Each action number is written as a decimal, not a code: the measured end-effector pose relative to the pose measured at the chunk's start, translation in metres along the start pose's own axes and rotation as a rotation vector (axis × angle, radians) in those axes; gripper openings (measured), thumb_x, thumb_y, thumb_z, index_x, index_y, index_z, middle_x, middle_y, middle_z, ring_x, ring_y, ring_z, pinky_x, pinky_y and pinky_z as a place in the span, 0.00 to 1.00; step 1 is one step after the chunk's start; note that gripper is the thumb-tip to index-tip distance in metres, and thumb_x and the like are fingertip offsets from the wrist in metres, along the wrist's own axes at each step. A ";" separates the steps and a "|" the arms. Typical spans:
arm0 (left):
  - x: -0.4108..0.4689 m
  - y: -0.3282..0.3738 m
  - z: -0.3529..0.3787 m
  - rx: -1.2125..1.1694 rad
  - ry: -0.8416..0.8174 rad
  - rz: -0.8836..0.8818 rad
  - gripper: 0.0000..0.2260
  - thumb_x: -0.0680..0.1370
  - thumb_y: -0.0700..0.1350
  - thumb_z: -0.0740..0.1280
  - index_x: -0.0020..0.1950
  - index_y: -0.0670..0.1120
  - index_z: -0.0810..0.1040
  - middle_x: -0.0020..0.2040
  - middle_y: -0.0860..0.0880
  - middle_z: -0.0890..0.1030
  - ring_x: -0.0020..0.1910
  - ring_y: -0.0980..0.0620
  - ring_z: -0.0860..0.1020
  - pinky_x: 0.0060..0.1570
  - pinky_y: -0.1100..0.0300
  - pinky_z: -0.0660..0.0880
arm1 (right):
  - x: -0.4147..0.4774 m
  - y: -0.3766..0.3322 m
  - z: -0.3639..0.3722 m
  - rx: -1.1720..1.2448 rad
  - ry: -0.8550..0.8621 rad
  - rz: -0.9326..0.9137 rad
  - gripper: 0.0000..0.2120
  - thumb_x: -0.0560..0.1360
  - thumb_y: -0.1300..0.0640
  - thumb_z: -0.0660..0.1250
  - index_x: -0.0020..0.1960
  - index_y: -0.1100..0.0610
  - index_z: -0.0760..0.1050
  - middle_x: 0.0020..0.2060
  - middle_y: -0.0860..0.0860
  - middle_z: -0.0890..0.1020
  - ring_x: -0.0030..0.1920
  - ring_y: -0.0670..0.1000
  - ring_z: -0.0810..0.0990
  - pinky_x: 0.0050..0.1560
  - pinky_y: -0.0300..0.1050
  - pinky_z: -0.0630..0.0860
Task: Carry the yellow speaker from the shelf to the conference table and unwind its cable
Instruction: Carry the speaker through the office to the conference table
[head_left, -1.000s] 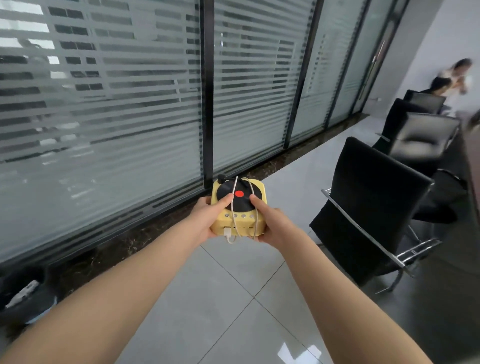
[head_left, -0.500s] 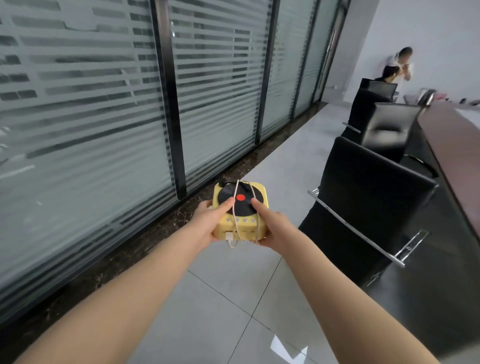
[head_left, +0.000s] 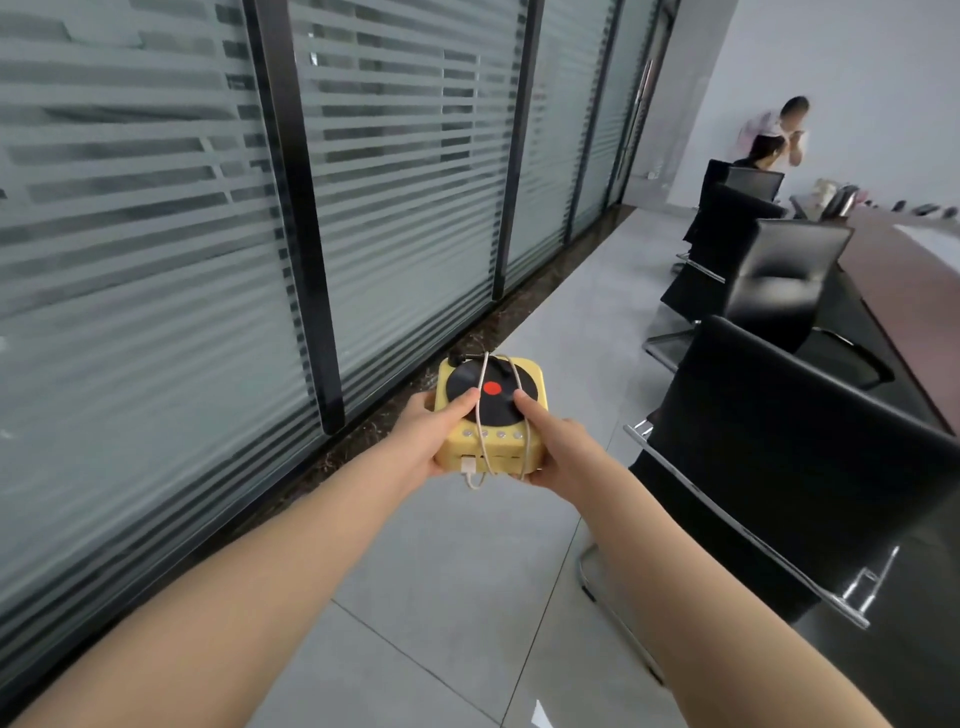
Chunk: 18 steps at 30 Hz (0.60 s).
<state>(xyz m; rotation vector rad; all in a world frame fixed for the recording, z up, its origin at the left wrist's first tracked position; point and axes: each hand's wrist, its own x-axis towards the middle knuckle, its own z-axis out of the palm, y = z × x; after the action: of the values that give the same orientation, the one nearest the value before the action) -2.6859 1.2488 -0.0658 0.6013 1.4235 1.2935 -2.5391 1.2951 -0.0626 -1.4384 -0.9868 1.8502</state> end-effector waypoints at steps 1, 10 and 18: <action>0.007 0.003 0.001 -0.008 0.000 -0.003 0.18 0.74 0.50 0.71 0.60 0.47 0.74 0.52 0.45 0.82 0.46 0.48 0.81 0.36 0.54 0.79 | 0.007 -0.006 0.001 -0.012 0.005 -0.004 0.31 0.68 0.45 0.74 0.63 0.61 0.72 0.54 0.58 0.82 0.49 0.58 0.82 0.38 0.49 0.80; 0.122 0.043 -0.003 0.011 -0.028 -0.017 0.23 0.72 0.51 0.73 0.64 0.48 0.70 0.57 0.45 0.80 0.52 0.45 0.81 0.43 0.51 0.80 | 0.102 -0.057 0.024 0.011 0.047 -0.013 0.32 0.68 0.44 0.74 0.63 0.62 0.71 0.54 0.59 0.82 0.49 0.58 0.83 0.38 0.49 0.80; 0.252 0.087 -0.005 0.057 -0.080 -0.033 0.25 0.71 0.53 0.74 0.64 0.49 0.71 0.58 0.45 0.80 0.55 0.44 0.80 0.54 0.42 0.79 | 0.203 -0.116 0.052 0.052 0.125 -0.016 0.31 0.69 0.44 0.73 0.63 0.62 0.70 0.53 0.59 0.82 0.47 0.58 0.82 0.38 0.50 0.79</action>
<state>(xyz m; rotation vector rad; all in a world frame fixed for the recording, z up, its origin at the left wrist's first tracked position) -2.7913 1.4937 -0.0789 0.6580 1.4028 1.1929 -2.6377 1.5132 -0.0666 -1.4913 -0.8802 1.7386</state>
